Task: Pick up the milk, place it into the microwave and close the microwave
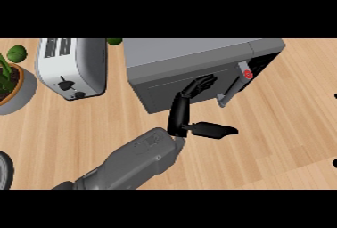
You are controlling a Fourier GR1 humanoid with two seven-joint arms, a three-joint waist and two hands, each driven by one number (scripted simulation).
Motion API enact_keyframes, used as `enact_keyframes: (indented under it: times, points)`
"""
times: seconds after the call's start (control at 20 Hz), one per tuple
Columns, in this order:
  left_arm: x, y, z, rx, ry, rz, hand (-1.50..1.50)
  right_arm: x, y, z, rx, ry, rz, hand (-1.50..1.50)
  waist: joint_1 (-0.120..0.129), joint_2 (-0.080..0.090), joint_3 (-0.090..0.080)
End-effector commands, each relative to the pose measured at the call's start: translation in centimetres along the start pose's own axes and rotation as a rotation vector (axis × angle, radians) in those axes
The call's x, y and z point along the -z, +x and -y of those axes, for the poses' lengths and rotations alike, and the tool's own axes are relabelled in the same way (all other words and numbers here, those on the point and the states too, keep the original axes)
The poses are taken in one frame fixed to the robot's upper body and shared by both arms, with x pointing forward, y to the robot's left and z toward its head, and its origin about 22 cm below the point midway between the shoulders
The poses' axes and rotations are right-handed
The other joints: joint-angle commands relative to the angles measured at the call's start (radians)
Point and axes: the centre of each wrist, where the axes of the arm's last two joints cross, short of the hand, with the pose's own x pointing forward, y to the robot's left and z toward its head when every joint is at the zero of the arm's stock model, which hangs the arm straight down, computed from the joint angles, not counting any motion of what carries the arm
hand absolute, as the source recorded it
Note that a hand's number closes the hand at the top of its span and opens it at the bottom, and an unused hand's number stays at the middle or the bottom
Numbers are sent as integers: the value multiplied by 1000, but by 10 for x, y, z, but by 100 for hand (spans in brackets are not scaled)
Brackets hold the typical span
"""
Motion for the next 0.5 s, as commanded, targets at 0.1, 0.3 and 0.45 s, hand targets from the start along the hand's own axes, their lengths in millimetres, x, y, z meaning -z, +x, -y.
enact_keyframes:
  times: [0.1,0.3,0.45]
  points:
    - [25,2,-11,32,104,-9,-150,3,-7,10,86,-6,-10,-150,-13,6,-2]
    - [25,1,-11,22,100,-11,-150,5,-11,15,122,-16,-12,-150,-17,11,-1]
    - [27,0,-13,32,115,2,-150,6,-9,25,121,-8,-19,-150,-17,8,-1]
